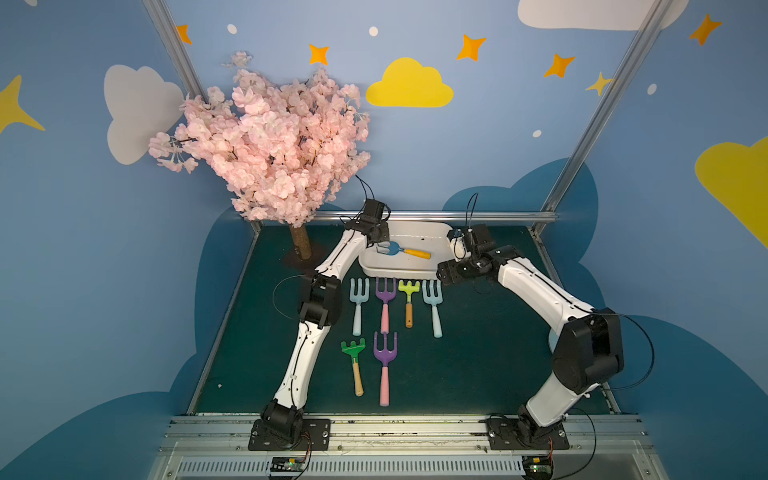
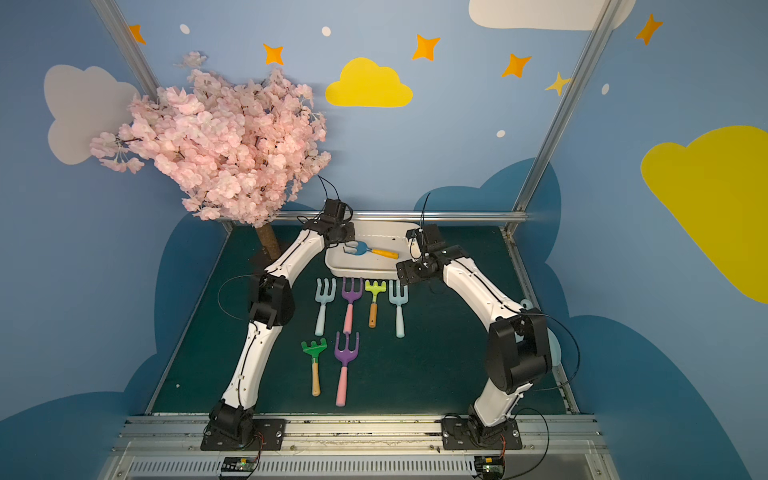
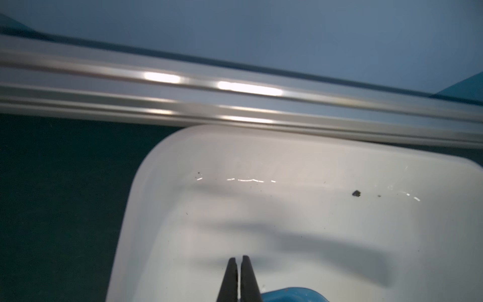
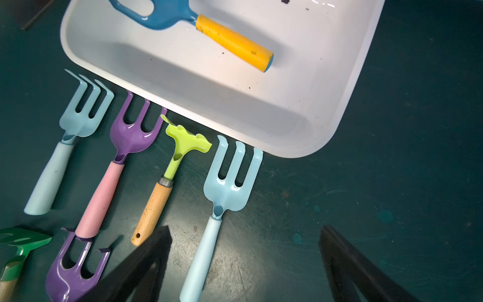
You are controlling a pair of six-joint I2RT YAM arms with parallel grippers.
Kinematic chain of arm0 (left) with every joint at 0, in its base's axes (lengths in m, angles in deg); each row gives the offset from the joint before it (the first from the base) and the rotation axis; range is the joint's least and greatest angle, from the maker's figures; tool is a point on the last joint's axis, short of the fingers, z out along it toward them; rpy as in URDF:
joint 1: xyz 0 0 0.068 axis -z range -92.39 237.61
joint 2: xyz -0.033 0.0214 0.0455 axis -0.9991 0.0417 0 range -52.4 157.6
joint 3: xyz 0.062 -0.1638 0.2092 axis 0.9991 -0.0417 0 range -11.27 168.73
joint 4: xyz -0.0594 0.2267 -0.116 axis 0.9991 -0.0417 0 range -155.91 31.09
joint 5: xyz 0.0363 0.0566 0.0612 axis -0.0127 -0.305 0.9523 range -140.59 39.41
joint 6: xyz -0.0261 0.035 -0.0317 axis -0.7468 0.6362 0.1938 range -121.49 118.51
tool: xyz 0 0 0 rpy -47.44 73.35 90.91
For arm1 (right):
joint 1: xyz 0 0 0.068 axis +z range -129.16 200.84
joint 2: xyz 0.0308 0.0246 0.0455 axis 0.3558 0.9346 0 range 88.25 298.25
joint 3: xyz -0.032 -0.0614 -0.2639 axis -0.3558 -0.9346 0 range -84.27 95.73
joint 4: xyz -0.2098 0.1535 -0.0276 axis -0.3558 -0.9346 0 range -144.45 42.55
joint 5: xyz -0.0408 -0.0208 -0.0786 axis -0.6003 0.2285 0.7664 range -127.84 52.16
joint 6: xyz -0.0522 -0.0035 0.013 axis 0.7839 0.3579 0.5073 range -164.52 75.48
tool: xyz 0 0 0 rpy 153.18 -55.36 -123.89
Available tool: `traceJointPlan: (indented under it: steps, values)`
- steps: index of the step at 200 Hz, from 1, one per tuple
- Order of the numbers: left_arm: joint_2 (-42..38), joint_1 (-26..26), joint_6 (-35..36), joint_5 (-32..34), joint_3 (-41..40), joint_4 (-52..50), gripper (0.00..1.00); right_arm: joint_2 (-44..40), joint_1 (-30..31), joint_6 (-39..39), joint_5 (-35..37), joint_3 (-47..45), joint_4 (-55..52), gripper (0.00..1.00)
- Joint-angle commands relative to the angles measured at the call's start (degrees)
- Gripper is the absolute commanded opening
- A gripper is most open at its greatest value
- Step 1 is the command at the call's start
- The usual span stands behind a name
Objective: Take the hand rake out of the storage box
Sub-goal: Pick up the rake from the storage box.
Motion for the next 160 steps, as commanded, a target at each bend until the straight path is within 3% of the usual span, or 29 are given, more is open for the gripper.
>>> traceJointPlan:
  steps: [1,35,61,85,111,134,160]
  values:
    - [-6.6,-0.1,-0.9,-1.5,-2.2,2.4,0.03,-4.2,-0.2,1.2,-3.0,-0.1,0.7,0.93]
    - [-15.3,-0.3,-0.9,-6.0,-13.7,8.1,0.03,-10.4,-0.1,-0.1,-7.2,-7.0,8.7,0.93]
    - [-19.3,-0.6,0.3,-11.2,-16.4,7.1,0.03,-16.9,-0.1,0.9,-12.0,-14.3,16.4,0.93]
    - [-23.7,-0.6,3.2,-18.2,-19.2,3.0,0.03,-22.4,0.8,0.4,-15.0,-17.2,16.6,0.93]
    - [-30.0,0.1,7.4,-24.0,-27.0,0.4,0.03,-25.5,3.9,1.5,-10.9,-16.4,10.9,0.93]
    - [-36.9,1.8,12.3,-25.2,-36.9,2.1,0.03,-26.2,7.9,2.3,-5.1,-15.7,5.1,0.92]
    - [-43.2,3.3,14.4,-26.0,-47.1,5.5,0.03,-26.7,11.6,1.3,-5.5,-17.1,2.2,0.9]
